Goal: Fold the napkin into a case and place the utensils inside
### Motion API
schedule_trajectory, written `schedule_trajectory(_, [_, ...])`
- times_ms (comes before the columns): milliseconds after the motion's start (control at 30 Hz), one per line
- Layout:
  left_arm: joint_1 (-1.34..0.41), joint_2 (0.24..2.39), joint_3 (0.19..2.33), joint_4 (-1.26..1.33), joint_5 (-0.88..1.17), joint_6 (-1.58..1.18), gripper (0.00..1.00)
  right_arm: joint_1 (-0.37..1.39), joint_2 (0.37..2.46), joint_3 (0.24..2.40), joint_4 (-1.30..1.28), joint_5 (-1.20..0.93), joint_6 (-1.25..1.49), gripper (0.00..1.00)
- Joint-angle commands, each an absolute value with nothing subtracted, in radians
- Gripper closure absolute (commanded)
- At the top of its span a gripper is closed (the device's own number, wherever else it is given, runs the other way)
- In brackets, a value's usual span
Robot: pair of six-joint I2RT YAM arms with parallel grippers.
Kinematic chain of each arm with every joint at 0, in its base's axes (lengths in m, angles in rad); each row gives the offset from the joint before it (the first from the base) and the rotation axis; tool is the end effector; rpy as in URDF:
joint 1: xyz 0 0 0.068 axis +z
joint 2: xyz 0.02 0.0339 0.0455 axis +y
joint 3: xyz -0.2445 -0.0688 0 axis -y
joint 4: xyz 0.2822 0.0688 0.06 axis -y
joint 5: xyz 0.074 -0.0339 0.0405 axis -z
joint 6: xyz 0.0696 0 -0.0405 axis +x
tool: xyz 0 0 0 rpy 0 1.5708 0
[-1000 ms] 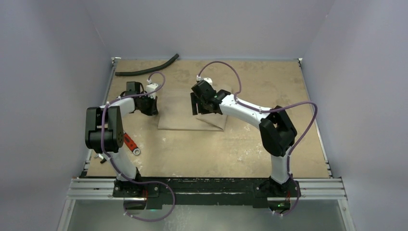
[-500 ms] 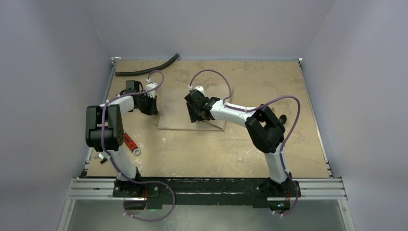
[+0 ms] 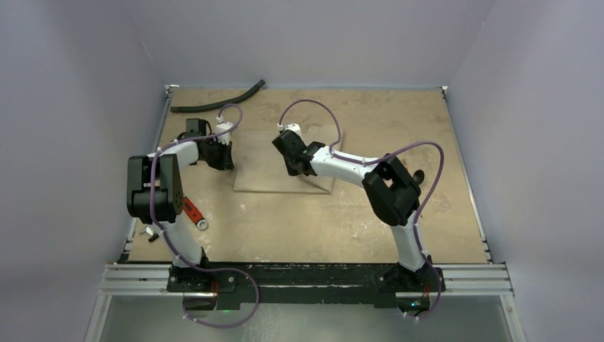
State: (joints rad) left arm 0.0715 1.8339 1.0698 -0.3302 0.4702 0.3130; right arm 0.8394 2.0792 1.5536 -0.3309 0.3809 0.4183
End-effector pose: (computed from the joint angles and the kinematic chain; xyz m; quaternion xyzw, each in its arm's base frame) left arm 0.3925 -0.0035 0.0768 0.1684 0.9315 -0.1783 0.2685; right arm 0.3559 0.3578 0.1327 -0.1276 0.9135 0.0585 0.3819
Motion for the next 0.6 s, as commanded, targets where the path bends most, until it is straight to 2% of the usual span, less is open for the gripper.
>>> schedule_trajectory(0, [0.078, 1.919, 1.032, -0.414, 0.379, 0.333, 1.00, 0.846, 2.075, 1.605, -0.332, 0.408, 0.395, 0.73])
schedule_trajectory(33, [0.078, 1.918, 1.033, -0.416, 0.379, 0.334, 1.00, 0.848, 2.080, 1.613, -0.341, 0.403, 0.391, 0.59])
schedule_trajectory(67, [0.078, 1.917, 1.033, -0.416, 0.378, 0.335, 1.00, 0.848, 2.085, 1.618, -0.345, 0.401, 0.390, 0.49])
schedule_trajectory(133, [0.078, 1.915, 1.034, -0.416, 0.377, 0.336, 1.00, 0.851, 2.088, 1.620, -0.343, 0.400, 0.390, 0.43])
schedule_trajectory(267, [0.078, 1.912, 1.037, -0.419, 0.377, 0.335, 1.00, 0.857, 2.099, 1.618, -0.334, 0.403, 0.391, 0.44])
schedule_trajectory(467, [0.078, 1.911, 1.039, -0.420, 0.379, 0.333, 1.00, 0.857, 2.131, 1.621, -0.336, 0.408, 0.399, 0.50])
schedule_trajectory(567, [0.078, 1.911, 1.041, -0.421, 0.382, 0.330, 1.00, 0.856, 2.137, 1.620, -0.336, 0.413, 0.404, 0.58])
